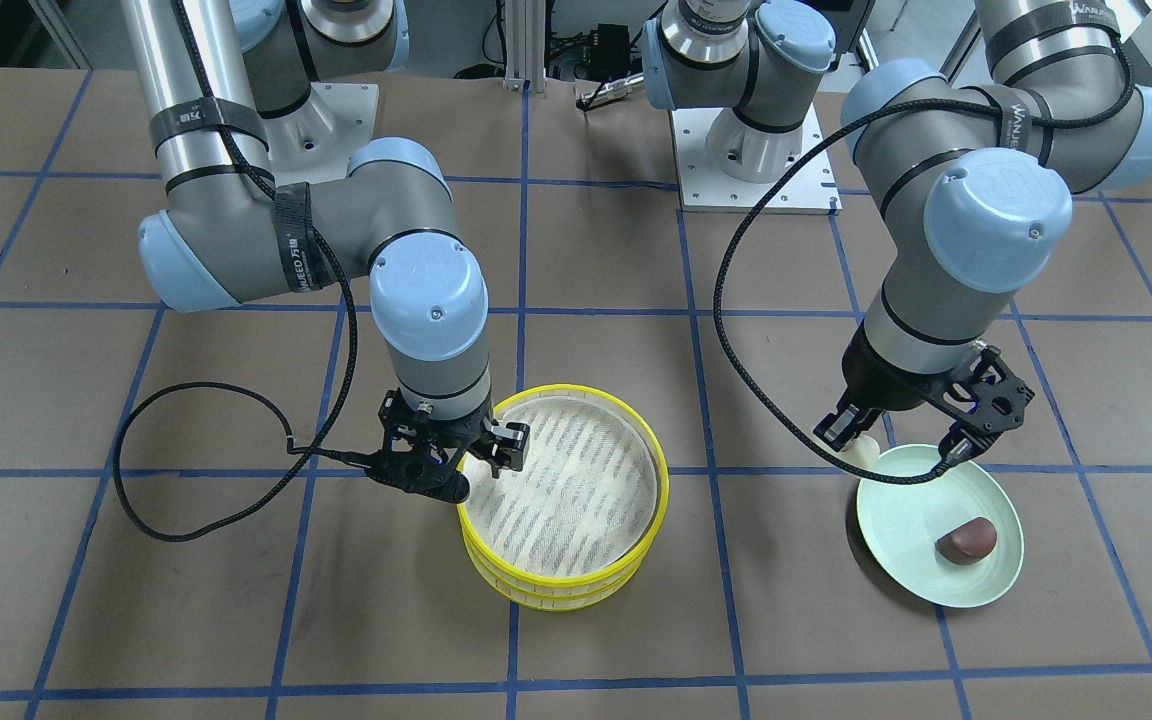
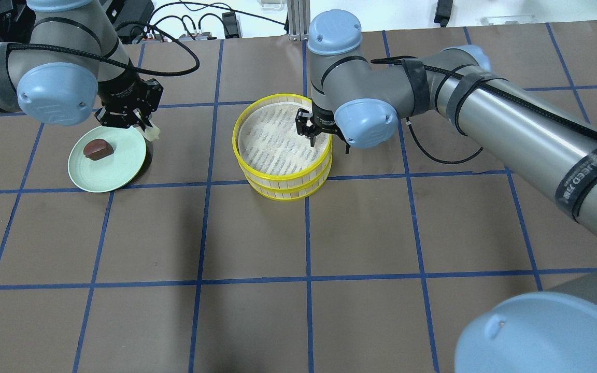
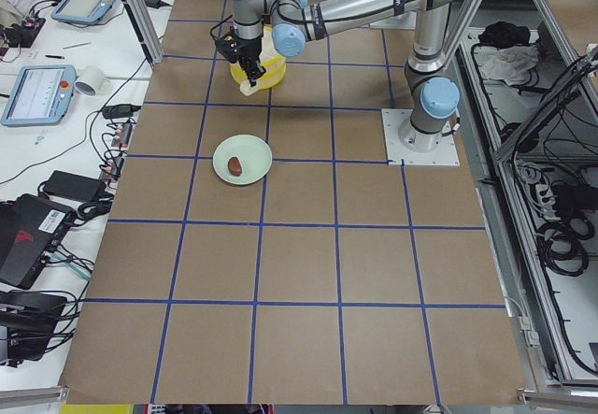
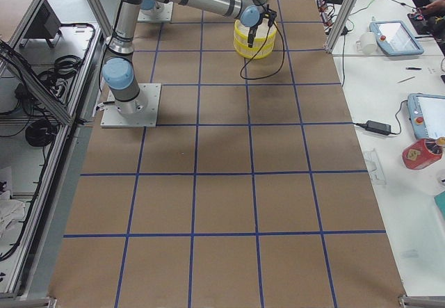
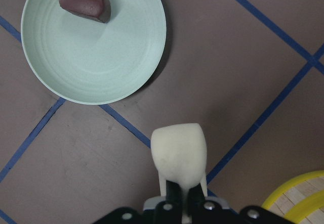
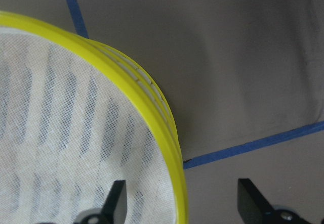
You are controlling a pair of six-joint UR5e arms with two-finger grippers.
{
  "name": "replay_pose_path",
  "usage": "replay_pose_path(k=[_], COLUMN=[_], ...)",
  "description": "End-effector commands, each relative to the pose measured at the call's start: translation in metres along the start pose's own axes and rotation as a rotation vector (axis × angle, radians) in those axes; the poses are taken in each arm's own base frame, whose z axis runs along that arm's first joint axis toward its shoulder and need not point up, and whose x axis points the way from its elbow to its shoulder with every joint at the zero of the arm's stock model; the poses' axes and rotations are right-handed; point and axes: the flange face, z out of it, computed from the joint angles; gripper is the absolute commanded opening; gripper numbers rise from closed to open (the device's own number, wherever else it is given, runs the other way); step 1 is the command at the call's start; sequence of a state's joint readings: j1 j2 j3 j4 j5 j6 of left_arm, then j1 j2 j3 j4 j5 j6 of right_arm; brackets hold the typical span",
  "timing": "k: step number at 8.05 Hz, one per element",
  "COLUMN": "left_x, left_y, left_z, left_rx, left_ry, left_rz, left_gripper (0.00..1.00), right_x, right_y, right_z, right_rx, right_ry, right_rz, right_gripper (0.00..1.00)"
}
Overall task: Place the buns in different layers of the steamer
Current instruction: 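Grasp the top steamer tier rim with the right gripper and lift it aside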
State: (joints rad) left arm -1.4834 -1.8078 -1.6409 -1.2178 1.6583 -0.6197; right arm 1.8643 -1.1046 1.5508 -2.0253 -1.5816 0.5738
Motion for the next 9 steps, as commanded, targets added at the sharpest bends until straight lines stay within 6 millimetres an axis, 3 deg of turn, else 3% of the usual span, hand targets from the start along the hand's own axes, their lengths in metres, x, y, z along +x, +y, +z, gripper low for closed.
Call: replay_pose_path(k=[1, 3, 6, 9], left_x=[0.001, 0.001, 0.002, 0.003], left_y=[0.0, 0.0, 0.001, 0.002], left_z=[-0.002, -0.003, -0.006, -0.008], left_rx=[0.004, 0.005, 0.008, 0.009], left_ry=[0.003, 0.004, 0.008, 0.013], left_rz=[0.0, -0.001, 0.002, 0.0], left_gripper=[0.0, 0.0, 0.0, 0.0], right_x=[-0.002, -0.001, 0.004, 0.029], right_y=[0.003, 0.004, 0.01, 0.017], right_z=[0.008, -0.001, -0.017, -0.073], right_rx=[-0.012, -0.004, -0.004, 0.009], right_ry=[0.002, -0.005, 0.012, 0.008], right_rz=[-0.013, -0.024, -0.024, -0.062], right_gripper=[0.31, 0.1, 0.05, 0.04])
